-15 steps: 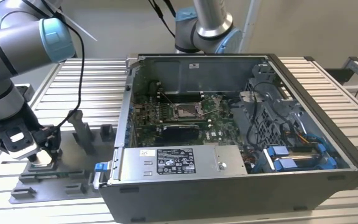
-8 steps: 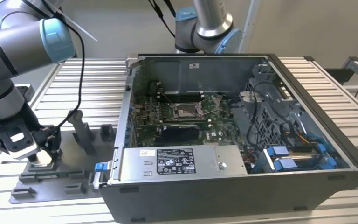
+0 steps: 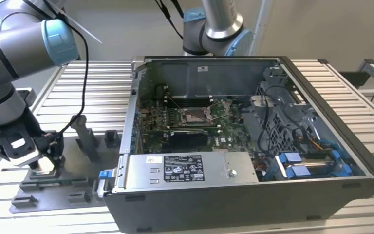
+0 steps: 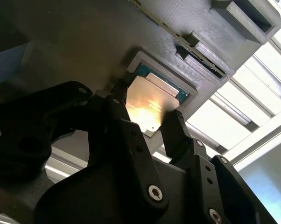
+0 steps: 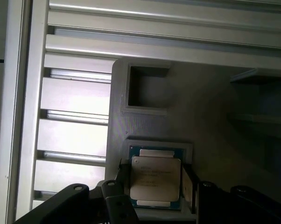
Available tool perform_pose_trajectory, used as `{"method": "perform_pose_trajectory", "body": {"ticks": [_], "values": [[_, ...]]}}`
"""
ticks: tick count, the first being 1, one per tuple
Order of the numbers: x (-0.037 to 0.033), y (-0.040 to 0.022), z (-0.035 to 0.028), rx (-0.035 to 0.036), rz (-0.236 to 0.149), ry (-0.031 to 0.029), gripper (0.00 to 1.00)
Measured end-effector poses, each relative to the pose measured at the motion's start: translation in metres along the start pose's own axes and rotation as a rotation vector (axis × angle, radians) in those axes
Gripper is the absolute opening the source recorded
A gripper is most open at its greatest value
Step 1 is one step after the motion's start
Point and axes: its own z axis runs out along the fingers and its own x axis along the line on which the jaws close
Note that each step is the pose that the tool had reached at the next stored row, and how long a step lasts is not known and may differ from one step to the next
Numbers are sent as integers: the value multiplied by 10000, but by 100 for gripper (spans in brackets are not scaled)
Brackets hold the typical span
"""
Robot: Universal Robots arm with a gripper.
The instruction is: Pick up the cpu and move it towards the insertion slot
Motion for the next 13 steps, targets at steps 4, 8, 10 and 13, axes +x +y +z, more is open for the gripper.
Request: {"method": "perform_pose_trajectory", "body": {"ticks": [4, 8, 10, 13], "values": [[0, 0, 1, -1, 0, -1, 0], [-1, 1, 10, -10, 0, -18, 100], [-2, 2, 14, -12, 0, -22, 100], [0, 0, 3, -1, 0, -2, 100]]}}
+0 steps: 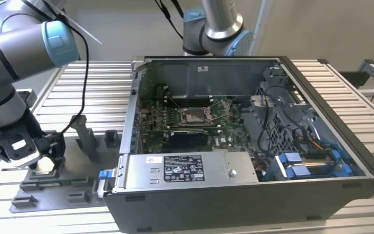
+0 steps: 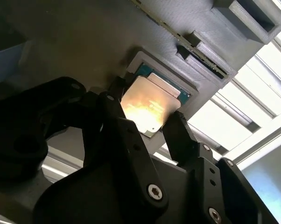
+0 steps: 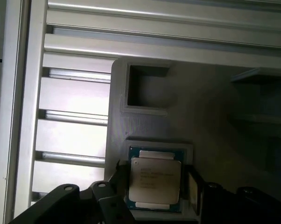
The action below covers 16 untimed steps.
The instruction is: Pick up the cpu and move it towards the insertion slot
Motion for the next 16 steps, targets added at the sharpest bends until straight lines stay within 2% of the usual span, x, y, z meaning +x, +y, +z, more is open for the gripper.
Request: {"method": "perform_pose_trajectory", "body": {"ticks": [10, 11, 16], "values": [[0, 0, 1, 0, 0, 0, 100], [0, 0, 1, 1, 0, 0, 0], [0, 0, -4, -1, 0, 2, 0]]}}
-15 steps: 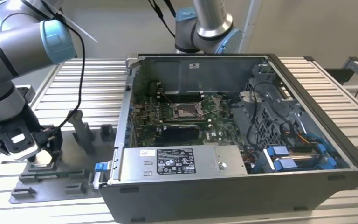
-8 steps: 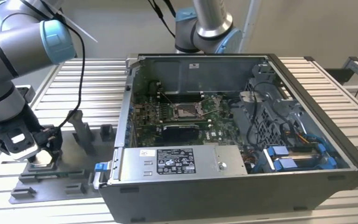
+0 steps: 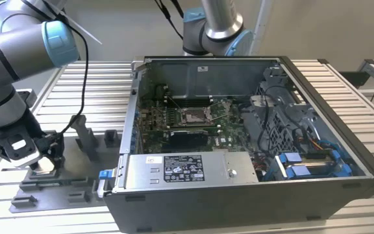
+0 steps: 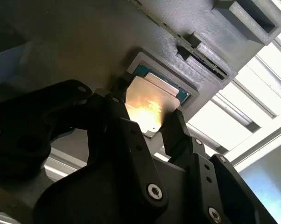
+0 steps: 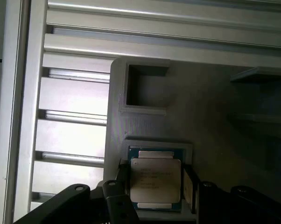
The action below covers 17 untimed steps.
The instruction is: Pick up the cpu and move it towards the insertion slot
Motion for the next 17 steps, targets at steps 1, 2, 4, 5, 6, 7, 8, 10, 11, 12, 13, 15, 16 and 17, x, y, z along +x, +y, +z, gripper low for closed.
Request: {"method": "perform_pose_trajectory", "body": {"ticks": [1, 2, 4, 5, 6, 7, 8, 10, 11, 12, 13, 15, 16, 17], "values": [[-1, 1, -33, -2, 0, -2, 0], [-1, 3, -82, 1, 2, 3, 0], [-1, 7, -172, 1, 3, 3, 0], [-2, 8, -219, 1, 2, 4, 0], [-2, 10, -266, 1, 1, 4, 0], [-3, 12, -313, 1, 2, 3, 0], [-3, 14, -357, 1, 2, 2, 0], [-4, 17, -450, 1, 2, 3, 0], [-5, 19, -494, 1, 1, 3, 0], [-5, 21, -540, 1, 2, 4, 0], [-6, 22, -585, 1, 1, 3, 0], [-6, 25, -675, 2, 1, 5, 0], [-7, 27, -719, 1, 0, 3, 0], [-7, 29, -767, 1, 1, 3, 0]]}}
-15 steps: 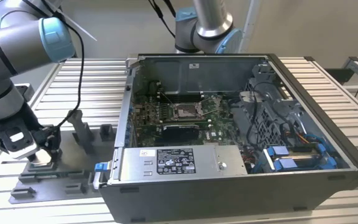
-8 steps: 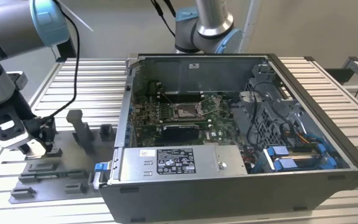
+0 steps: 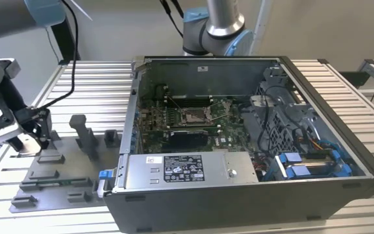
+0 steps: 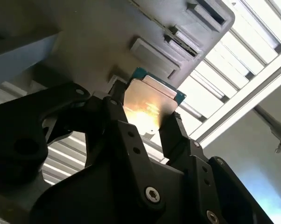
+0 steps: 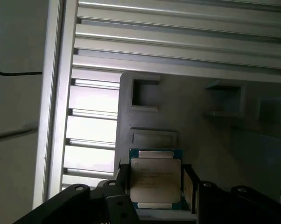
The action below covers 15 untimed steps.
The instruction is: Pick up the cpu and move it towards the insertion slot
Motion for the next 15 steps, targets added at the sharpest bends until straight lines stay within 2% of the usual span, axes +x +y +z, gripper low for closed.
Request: {"method": "perform_pose_trajectory", "body": {"ticks": [15], "values": [[-6, 26, -678, 0, 1, 1, 0]]}}
